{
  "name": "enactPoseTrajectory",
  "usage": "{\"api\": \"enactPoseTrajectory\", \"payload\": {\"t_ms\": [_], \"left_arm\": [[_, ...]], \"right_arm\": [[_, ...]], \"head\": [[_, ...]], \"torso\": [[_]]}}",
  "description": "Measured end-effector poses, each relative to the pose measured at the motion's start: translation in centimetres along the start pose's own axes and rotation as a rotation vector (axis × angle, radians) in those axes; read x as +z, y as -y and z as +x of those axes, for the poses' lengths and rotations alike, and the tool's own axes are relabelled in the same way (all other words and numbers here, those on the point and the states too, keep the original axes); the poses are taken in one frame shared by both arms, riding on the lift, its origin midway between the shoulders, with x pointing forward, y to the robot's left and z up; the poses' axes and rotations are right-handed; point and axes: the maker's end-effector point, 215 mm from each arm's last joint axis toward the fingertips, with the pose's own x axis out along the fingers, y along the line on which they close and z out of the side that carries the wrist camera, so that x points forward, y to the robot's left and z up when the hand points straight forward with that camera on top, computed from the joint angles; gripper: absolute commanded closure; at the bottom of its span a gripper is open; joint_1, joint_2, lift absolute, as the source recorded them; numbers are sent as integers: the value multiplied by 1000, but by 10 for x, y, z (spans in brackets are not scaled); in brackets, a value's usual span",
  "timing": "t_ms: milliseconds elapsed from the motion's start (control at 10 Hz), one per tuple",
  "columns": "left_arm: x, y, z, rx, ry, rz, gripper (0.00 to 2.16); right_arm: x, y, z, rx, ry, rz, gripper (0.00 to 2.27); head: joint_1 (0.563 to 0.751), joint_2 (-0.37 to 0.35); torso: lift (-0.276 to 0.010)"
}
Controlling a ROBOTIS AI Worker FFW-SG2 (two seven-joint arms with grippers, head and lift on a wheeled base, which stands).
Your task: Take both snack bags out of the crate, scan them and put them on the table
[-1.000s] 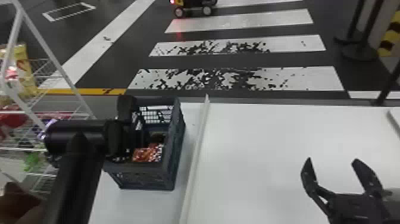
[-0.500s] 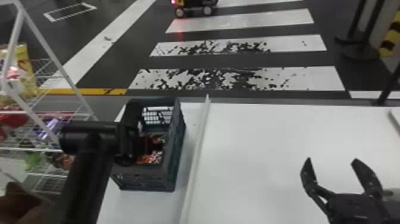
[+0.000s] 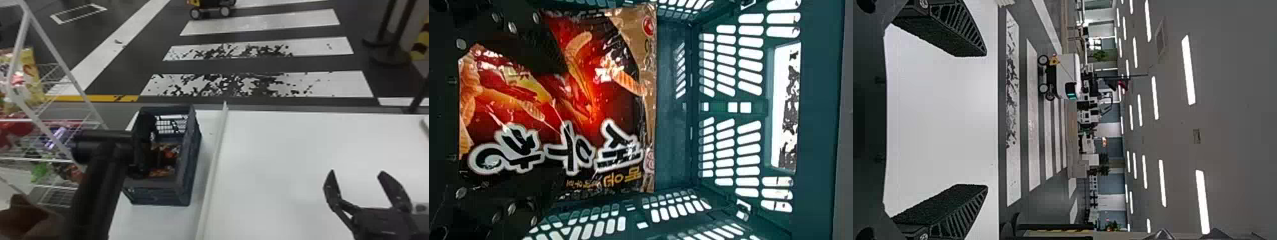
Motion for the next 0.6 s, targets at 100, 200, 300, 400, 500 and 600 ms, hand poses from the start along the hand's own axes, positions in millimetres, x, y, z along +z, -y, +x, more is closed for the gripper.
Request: {"api": "enactPoseTrajectory", "payload": {"t_ms": [100, 200, 300, 400, 500, 600], "left_arm": [[4, -5, 2, 10, 11, 12, 1406], [14, -12, 5, 43, 48, 36, 1585], [19, -13, 7, 52, 65, 49, 2135], [21, -18, 7, 80, 76, 48, 2138], [23, -18, 7, 87, 86, 47, 2138], [24, -17, 5, 85, 96, 49, 2138]], "right_arm": [[-1, -1, 1, 2, -2, 2, 43], [-2, -2, 1, 4, -4, 3, 43], [-4, -3, 1, 6, -8, 3, 43], [-5, -4, 2, 6, -10, 3, 43], [-6, -4, 2, 7, -13, 3, 43], [-7, -4, 2, 7, -16, 3, 43]], "head": [[695, 251], [695, 259], [695, 261], [695, 266], [695, 267], [695, 267]], "torso": [[-91], [-91], [-91], [-91], [-91], [-91]]}}
